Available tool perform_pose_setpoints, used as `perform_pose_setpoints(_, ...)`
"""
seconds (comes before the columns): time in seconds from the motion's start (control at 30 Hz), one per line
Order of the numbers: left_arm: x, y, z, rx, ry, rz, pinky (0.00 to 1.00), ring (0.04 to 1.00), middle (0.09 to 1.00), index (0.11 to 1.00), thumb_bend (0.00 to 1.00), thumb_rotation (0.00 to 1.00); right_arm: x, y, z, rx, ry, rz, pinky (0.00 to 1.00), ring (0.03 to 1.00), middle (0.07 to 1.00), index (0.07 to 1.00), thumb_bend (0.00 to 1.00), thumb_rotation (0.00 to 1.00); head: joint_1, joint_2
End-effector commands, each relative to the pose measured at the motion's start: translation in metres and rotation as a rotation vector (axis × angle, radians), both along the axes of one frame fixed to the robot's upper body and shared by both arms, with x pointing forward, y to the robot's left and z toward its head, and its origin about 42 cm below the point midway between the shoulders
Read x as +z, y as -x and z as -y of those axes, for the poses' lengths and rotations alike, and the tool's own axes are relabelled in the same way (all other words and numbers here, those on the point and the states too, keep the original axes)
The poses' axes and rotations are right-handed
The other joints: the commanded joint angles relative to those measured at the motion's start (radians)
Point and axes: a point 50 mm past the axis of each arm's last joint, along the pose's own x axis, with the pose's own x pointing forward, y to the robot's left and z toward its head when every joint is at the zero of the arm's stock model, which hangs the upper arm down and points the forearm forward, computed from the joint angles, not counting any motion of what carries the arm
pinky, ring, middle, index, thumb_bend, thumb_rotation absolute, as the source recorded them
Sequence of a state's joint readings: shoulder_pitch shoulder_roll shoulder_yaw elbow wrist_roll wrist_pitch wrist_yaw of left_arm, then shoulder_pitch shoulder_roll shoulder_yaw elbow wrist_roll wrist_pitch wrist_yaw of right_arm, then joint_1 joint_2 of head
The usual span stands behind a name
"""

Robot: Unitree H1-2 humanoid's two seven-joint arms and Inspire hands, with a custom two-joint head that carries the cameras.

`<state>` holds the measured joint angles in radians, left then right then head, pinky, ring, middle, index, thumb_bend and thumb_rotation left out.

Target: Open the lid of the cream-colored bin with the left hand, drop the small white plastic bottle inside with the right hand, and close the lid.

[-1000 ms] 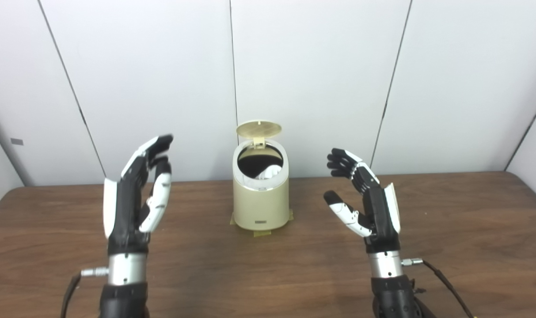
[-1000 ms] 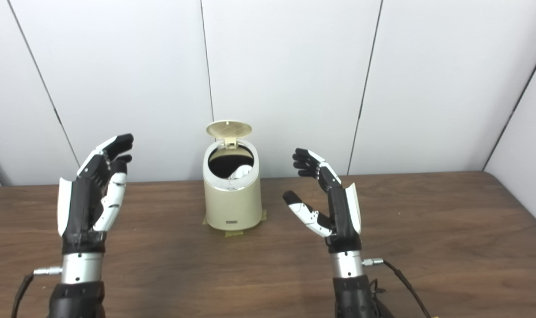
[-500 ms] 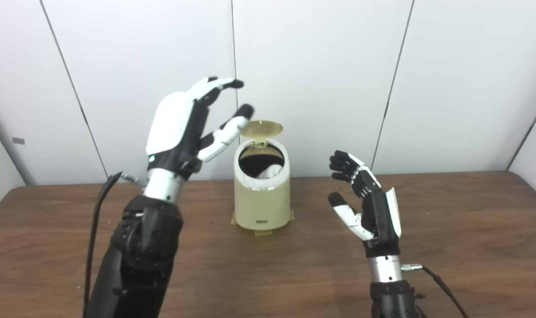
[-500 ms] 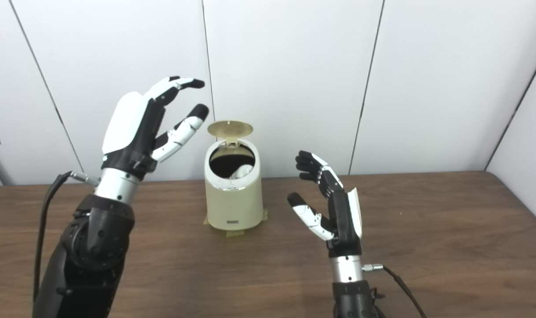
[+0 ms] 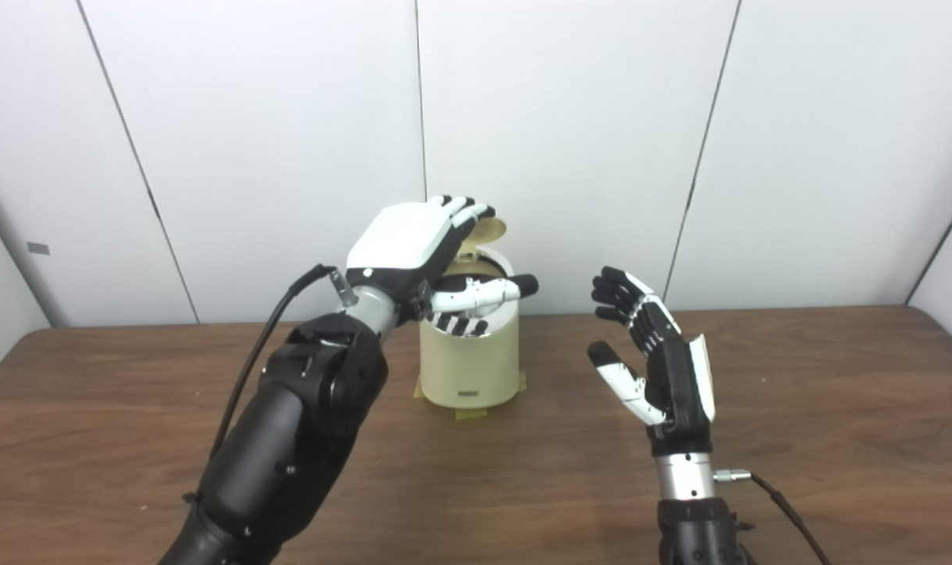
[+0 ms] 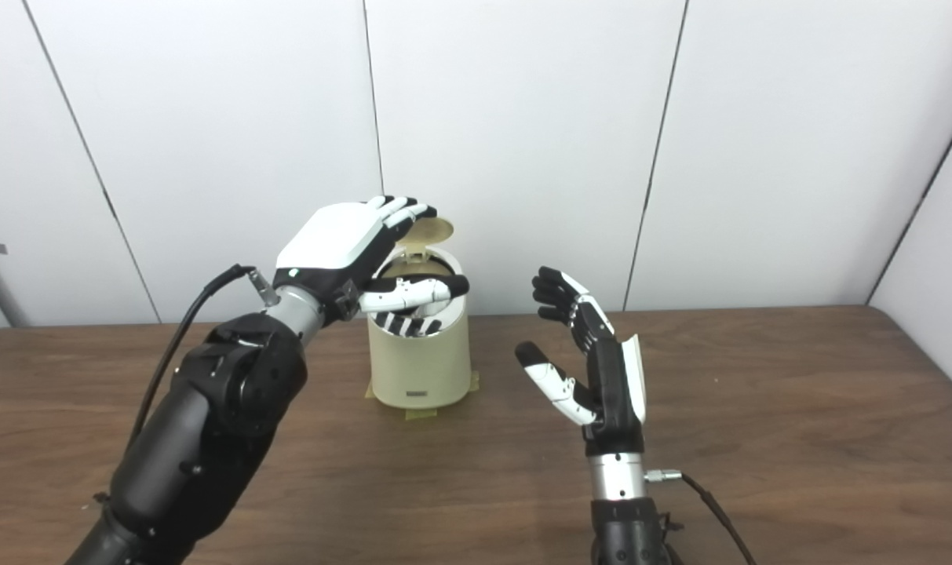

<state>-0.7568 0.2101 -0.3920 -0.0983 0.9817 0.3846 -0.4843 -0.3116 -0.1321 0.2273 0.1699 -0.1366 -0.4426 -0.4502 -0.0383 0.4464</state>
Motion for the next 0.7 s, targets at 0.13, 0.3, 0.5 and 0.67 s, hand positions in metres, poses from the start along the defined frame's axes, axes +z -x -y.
perform_pose_setpoints(0.13,0.039,-0.012,0.013,0.019,-0.021,0.105,1.00,1.000,0.980,0.945,0.84,1.00,0.020,-0.007,-0.004,0.026,-0.009,0.078,0.72,0.769,0.787,0.808,0.58,0.67,-0.004,-0.001)
perform_pose_setpoints(0.3,0.037,-0.015,0.014,0.026,-0.019,0.095,1.00,1.000,0.979,0.947,0.84,1.00,0.020,-0.006,-0.006,0.016,-0.006,0.085,0.70,0.758,0.780,0.806,0.57,0.67,-0.004,-0.001)
perform_pose_setpoints(0.5,0.035,-0.015,0.013,-0.002,0.002,0.120,1.00,1.000,0.960,0.931,0.81,1.00,0.020,-0.006,-0.006,0.013,-0.008,0.085,0.69,0.756,0.779,0.808,0.57,0.66,-0.005,0.000)
perform_pose_setpoints(0.67,0.032,-0.014,0.011,-0.003,0.015,0.139,1.00,1.000,0.932,0.905,0.79,1.00,0.020,-0.007,-0.006,0.010,-0.003,0.085,0.69,0.755,0.778,0.806,0.56,0.65,-0.004,0.000)
